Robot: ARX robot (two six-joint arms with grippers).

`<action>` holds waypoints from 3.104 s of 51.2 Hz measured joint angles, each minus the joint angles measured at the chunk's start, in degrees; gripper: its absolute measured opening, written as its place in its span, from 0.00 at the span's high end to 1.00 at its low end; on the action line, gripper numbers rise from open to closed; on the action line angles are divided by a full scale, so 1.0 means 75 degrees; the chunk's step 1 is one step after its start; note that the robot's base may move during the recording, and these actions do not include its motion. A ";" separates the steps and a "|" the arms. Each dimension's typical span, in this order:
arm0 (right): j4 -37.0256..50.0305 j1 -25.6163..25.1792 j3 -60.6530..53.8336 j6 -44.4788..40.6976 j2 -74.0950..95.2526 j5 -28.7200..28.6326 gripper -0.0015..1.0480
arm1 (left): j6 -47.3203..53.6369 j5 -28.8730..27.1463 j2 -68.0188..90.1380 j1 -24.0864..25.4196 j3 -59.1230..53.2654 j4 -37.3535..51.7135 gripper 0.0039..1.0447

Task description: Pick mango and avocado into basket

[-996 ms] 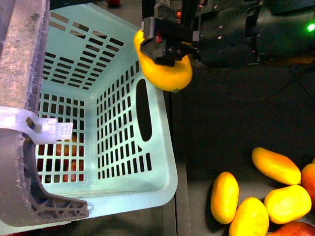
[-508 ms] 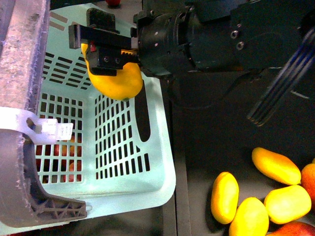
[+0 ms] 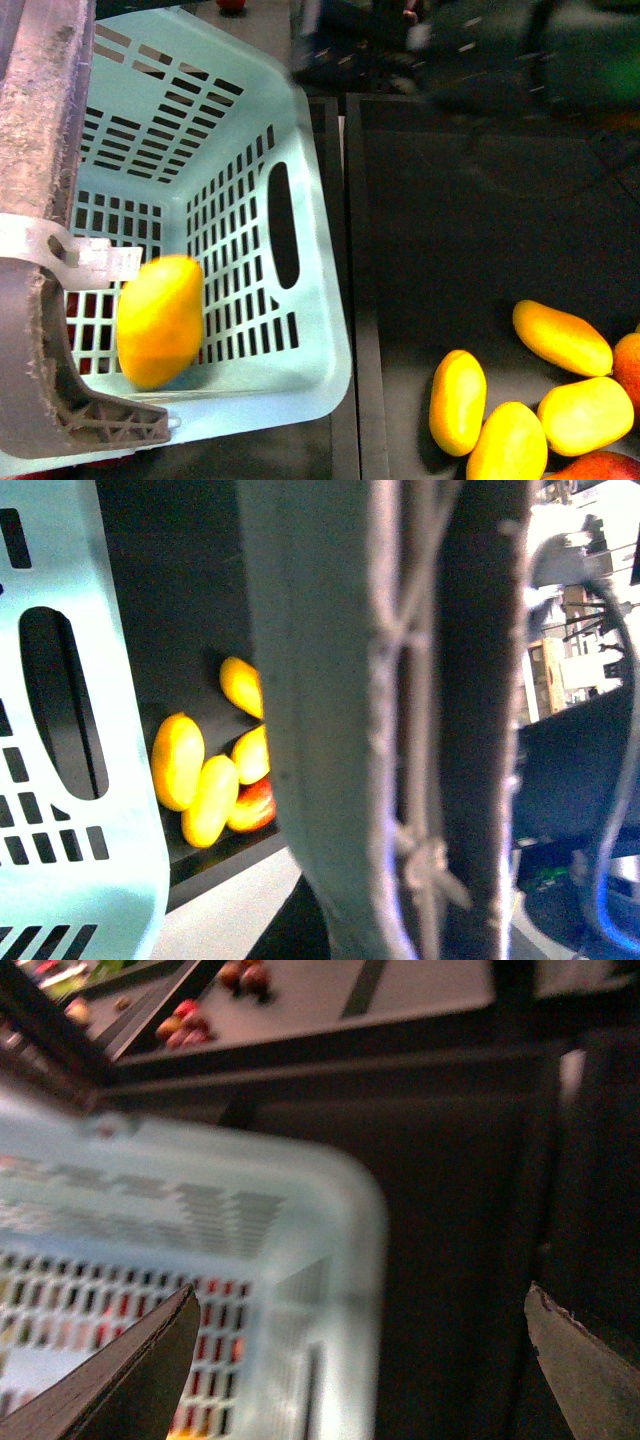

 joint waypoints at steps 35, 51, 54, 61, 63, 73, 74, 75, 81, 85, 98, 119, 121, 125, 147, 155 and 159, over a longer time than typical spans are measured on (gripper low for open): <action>-0.1314 -0.2544 -0.4876 -0.0204 -0.7670 0.1760 0.07 | 0.0012 0.0006 0.0000 -0.0009 0.0000 -0.0003 0.94; -0.2139 -0.2751 -0.5205 0.0041 -0.8877 0.1810 0.07 | 0.0012 0.0038 0.0000 -0.0015 0.0000 -0.0003 0.94; -0.2142 -0.2751 -0.5205 0.0044 -0.8880 0.1810 0.07 | 0.0006 0.0032 0.0000 -0.0012 0.0000 -0.0003 0.94; -0.1253 -0.3206 -0.5534 -0.1128 -0.8950 0.1081 0.22 | 0.0012 0.0020 0.0000 -0.0009 0.0000 -0.0003 0.94; -0.1241 -0.3302 -0.5613 -0.1740 -0.9119 0.1070 0.30 | 0.0023 0.0012 0.0000 -0.0009 0.0000 -0.0003 0.94; -0.1702 -0.3343 -0.5820 -0.2556 -0.9812 0.1026 0.62 | 0.0020 0.0023 0.0000 -0.0009 0.0000 -0.0003 0.94; -0.1725 -0.3343 -0.5849 -0.2582 -0.9871 0.1026 0.66 | 0.0017 0.0029 0.0000 -0.0009 0.0000 -0.0003 0.94; -0.1696 -0.3343 -0.5878 -0.2597 -0.9871 0.1029 0.67 | 0.0017 0.0032 0.0000 -0.0009 0.0000 -0.0003 0.94; -0.1676 -0.3343 -0.6094 -0.2675 -1.0107 0.1029 0.86 | 0.0012 0.0035 0.0000 -0.0006 0.0000 -0.0003 0.94; -0.1883 -0.3343 -0.6094 -0.2696 -1.0343 0.1026 0.98 | 0.0017 0.0029 0.0000 -0.0009 0.0000 -0.0003 0.94; -0.2652 -0.3343 -0.6094 -0.2736 -1.1147 0.1023 0.98 | 0.0023 0.0015 0.0000 -0.0006 0.0000 -0.0003 0.94; -0.3284 -0.3346 -0.6094 -0.2745 -1.1814 0.1023 0.74 | 0.0020 0.0026 0.0000 -0.0006 0.0000 -0.0003 0.94; -0.3284 -0.3346 -0.6094 -0.2745 -1.1814 0.1023 0.69 | 0.0017 0.0026 0.0000 -0.0009 0.0000 -0.0003 0.94; -0.3287 -0.3343 -0.6094 -0.2748 -1.1820 0.1023 0.57 | 0.0015 0.0023 0.0000 -0.0006 0.0000 -0.0003 0.94; -0.3296 -0.3346 -0.6094 -0.2745 -1.1838 0.1046 0.08 | -0.0020 0.0137 0.0000 -0.0070 0.0000 -0.0003 0.94; -0.3305 -0.3343 -0.6094 -0.2742 -1.1835 0.1023 0.07 | 0.0000 0.0073 0.0000 -0.0050 0.0000 -0.0003 0.94; -0.3311 -0.3343 -0.6094 -0.2742 -1.1835 0.1023 0.07 | -0.0009 0.0061 0.0000 -0.0047 0.0000 -0.0003 0.94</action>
